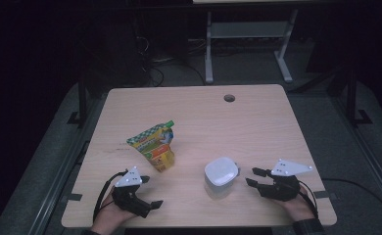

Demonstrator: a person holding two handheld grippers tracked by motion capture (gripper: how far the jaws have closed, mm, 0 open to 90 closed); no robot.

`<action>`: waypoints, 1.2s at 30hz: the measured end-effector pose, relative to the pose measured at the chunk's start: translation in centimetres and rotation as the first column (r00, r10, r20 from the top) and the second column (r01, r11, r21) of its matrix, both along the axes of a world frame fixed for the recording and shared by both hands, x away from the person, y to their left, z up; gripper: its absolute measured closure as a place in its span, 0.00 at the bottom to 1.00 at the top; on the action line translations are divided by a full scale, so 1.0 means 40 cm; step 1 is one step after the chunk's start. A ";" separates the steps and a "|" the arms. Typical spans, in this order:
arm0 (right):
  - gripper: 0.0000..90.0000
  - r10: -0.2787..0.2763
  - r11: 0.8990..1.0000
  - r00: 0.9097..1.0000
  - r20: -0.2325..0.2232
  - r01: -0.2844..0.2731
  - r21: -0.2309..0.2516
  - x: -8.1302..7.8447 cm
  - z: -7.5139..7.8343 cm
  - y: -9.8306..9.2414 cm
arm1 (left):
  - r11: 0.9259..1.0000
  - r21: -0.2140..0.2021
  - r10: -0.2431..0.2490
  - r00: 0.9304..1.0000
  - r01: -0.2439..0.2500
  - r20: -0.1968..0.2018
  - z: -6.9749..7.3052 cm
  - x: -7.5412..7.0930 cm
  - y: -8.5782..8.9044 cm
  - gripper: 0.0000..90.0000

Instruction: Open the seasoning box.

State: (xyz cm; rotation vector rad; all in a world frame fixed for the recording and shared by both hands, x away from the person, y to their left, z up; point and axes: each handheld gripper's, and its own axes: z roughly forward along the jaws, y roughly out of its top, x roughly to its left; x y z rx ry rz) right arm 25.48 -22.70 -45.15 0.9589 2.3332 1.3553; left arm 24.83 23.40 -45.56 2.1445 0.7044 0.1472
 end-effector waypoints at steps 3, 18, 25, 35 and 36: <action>0.50 -0.013 1.000 1.000 0.003 0.013 -0.002 0.004 -0.002 -0.001 | 1.000 -0.005 -0.015 1.000 0.015 0.009 0.005 -0.002 -0.011 0.00; 0.44 -0.065 0.998 0.998 0.007 0.065 -0.001 0.013 -0.005 -0.018 | 0.995 -0.022 -0.094 0.995 0.094 0.034 0.034 0.000 -0.099 0.00; 0.44 -0.070 0.998 0.998 0.006 0.070 -0.001 0.013 -0.005 -0.019 | 0.992 -0.038 -0.122 0.992 0.123 0.038 0.045 0.009 -0.134 0.00; 0.44 -0.071 0.997 0.997 0.006 0.071 -0.001 0.016 -0.007 -0.021 | 0.986 -0.070 -0.145 0.988 0.149 0.055 0.063 0.021 -0.186 0.00; 0.44 -0.072 0.997 0.997 0.006 0.072 0.000 0.016 -0.007 -0.022 | 0.986 -0.070 -0.145 0.988 0.149 0.055 0.063 0.021 -0.186 0.00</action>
